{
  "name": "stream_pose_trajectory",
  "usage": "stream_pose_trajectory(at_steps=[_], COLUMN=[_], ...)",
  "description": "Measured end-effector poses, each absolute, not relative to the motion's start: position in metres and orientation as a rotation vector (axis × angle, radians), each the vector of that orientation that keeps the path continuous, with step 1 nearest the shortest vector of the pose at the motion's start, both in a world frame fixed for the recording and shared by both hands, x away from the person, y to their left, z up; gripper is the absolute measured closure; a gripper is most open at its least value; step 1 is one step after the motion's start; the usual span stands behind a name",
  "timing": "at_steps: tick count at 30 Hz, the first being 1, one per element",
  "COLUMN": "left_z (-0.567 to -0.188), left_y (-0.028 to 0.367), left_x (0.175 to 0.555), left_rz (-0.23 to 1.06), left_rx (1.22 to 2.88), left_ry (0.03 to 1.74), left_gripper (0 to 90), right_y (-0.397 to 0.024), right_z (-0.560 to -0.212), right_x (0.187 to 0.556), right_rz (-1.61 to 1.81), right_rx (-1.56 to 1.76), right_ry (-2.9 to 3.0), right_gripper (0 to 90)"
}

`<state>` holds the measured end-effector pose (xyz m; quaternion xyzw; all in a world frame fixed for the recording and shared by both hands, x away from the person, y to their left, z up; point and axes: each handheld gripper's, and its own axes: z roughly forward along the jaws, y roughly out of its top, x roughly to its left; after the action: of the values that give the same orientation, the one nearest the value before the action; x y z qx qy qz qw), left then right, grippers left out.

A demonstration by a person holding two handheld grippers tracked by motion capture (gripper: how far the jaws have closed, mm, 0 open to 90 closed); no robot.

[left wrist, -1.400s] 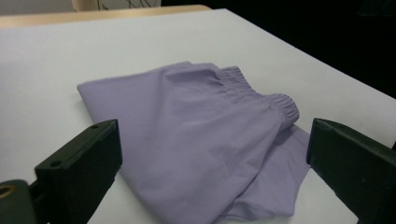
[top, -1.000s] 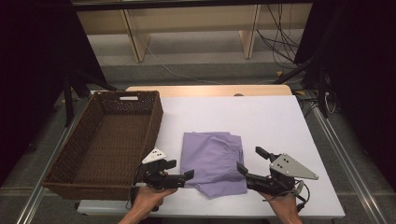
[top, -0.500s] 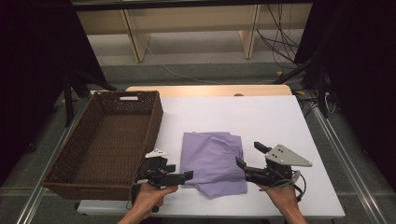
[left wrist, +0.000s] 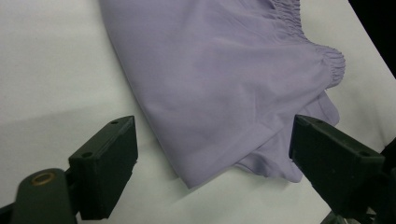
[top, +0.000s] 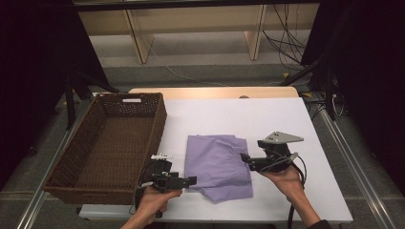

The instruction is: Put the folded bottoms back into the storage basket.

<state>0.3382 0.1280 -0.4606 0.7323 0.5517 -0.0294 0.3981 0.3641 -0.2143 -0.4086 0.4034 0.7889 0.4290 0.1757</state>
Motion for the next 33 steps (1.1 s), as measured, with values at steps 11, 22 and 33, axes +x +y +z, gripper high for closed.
stream_pose_trajectory(at_steps=[11,22,33], left_z=[-0.463,-0.470,-0.479], left_y=[0.127,0.121,0.115], left_x=[0.341,0.344,0.347], left_rz=[-0.110,-0.128,-0.147], left_rx=[1.855,1.871,1.883], left_ry=[1.444,1.488,1.489], left_gripper=[15.6,15.8,27.9], right_y=[-0.210,-0.204,-0.198], right_z=[-0.413,-0.423,-0.432], right_x=[0.382,0.405,0.420], right_rz=[1.167,1.080,1.028], right_rx=[1.167,1.217,1.235], right_ry=[2.297,2.358,2.394], right_gripper=[20.0,19.6,20.5])
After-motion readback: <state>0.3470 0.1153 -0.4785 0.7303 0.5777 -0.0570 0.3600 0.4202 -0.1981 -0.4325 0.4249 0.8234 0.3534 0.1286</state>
